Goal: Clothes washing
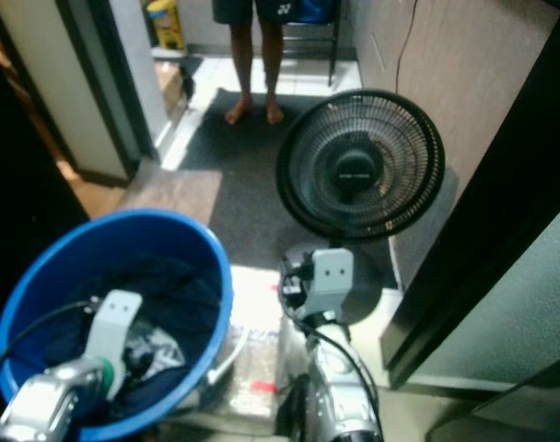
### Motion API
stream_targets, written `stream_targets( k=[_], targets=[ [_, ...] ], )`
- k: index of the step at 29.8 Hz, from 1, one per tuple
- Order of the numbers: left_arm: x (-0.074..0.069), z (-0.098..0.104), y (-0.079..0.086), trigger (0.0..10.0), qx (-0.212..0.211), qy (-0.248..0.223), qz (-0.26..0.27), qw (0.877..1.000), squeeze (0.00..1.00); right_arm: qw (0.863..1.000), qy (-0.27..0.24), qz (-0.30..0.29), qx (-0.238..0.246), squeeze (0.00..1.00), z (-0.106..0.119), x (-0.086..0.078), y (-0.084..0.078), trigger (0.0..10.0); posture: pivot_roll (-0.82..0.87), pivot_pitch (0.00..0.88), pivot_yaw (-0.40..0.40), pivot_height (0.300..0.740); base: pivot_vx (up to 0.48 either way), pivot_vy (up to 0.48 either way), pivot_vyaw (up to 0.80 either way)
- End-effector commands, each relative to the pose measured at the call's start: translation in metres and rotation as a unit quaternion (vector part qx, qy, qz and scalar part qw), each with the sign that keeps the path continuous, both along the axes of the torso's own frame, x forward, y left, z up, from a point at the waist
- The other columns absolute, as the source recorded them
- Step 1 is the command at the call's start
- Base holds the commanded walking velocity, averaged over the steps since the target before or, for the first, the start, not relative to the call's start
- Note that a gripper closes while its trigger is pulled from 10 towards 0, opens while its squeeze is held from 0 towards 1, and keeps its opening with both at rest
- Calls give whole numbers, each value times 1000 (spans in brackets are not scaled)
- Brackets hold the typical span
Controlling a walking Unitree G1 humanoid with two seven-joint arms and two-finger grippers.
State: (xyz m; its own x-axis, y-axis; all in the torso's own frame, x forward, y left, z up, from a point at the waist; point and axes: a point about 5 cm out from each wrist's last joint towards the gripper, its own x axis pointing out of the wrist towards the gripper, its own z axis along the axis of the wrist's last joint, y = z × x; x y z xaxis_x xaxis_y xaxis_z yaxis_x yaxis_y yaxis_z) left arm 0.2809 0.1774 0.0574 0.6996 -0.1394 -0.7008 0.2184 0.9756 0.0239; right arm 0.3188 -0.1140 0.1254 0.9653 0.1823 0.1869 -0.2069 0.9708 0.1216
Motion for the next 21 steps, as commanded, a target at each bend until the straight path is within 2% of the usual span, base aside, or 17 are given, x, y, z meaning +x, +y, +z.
stream_targets(
  k=[1, 13, 15, 18, 20, 21],
  targets=[
    [-15, -18, 1, 0, 6, 47, -1, 999, 0, 1000, 12, -3, 7, 0, -6, -3, 0, 10000, -9, 131, 73, 430, 0, 0, 0],
    [-13, -9, -8, 0, -12, 23, -18, 1000, 0, 1000, 11, -3, 7, 0, -4, -3, -1, 10000, -11, 128, 70, 430, 0, 0, 0],
    [-7, 10, -18, 0, -32, -29, -38, 998, 0, 1000, 7, -3, 7, 0, -2, -2, -1, 10000, -16, 123, 67, 430, 0, 0, 0],
    [-7, 10, -18, 0, -32, -29, -38, 998, 0, 1000, 7, -3, 7, 0, -2, -2, -1, 10000, -16, 123, 67, 430, 0, 0, 0],
    [3, 44, -32, 0, -54, -128, -61, 988, 0, 1000, 3, -3, 5, 0, 1, -2, -2, 10000, -18, 116, 64, 430, 0, 0, 0],
    [3, 44, -32, 0, -54, -128, -61, 988, 0, 1000, 3, -3, 5, 0, 1, -2, -2, 10000, -18, 116, 64, 430, 0, 0, 0]
  ],
)
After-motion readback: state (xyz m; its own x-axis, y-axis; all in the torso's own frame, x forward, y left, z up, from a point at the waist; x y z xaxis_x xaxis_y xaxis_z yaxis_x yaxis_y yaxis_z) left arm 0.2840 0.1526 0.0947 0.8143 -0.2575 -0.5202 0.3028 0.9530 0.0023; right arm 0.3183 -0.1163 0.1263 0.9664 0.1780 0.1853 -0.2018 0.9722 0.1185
